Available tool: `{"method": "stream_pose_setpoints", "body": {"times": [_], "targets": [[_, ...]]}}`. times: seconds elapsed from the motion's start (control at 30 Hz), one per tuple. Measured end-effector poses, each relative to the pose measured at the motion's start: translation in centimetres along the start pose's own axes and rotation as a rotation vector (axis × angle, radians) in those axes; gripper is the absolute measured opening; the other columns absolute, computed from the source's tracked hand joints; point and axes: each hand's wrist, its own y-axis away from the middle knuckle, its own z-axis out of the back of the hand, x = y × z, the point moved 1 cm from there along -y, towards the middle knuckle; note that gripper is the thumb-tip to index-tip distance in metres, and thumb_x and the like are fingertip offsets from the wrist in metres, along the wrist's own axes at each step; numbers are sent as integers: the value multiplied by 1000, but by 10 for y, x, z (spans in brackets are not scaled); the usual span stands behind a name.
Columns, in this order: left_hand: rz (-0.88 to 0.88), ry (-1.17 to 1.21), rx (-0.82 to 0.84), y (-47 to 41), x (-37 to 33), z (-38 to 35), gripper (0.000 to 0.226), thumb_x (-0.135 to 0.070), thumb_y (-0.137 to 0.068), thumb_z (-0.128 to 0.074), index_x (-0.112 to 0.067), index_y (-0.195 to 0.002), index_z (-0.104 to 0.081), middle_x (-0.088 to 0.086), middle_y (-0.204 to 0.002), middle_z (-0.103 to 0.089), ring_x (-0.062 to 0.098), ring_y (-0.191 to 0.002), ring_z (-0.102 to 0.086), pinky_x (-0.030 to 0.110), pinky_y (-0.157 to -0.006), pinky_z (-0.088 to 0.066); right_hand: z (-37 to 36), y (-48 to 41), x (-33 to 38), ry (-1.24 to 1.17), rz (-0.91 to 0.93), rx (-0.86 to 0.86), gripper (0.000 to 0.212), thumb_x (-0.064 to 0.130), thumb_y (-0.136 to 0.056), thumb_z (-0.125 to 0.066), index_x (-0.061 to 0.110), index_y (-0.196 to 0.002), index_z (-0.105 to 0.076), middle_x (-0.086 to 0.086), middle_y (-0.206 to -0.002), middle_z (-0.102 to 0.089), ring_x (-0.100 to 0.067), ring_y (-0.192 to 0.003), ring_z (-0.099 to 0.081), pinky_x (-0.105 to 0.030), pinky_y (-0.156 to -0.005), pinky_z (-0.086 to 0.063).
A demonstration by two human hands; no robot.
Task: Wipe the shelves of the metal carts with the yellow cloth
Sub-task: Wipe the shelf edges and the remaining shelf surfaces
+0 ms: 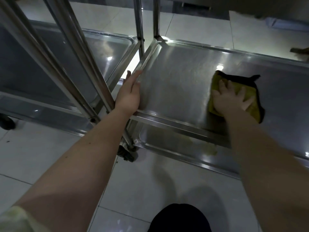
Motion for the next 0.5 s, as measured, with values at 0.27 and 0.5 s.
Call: {"method": "stream_pose_setpoints", "body": {"times": [0.27, 0.5], "targets": [[37, 10, 7, -7, 1, 7, 42, -33, -90, -39, -47, -123, -61, 2, -156, -35, 20, -149, -19, 45, -121, -19, -54, 133, 173, 101, 655, 107, 52, 38, -103, -18, 36, -155, -14, 13, -164, 1, -29, -149, 14, -63, -113, 11], [28, -311, 104, -3, -11, 6, 37, -56, -92, -35, -51, -121, -58, -4, -148, -47, 20, -146, -25, 46, -119, -20, -46, 124, 159, -80, 781, 210, 46, 39, -103, -26, 32, -147, -39, 10, -163, -12, -27, -150, 9, -56, -116, 15]]}}
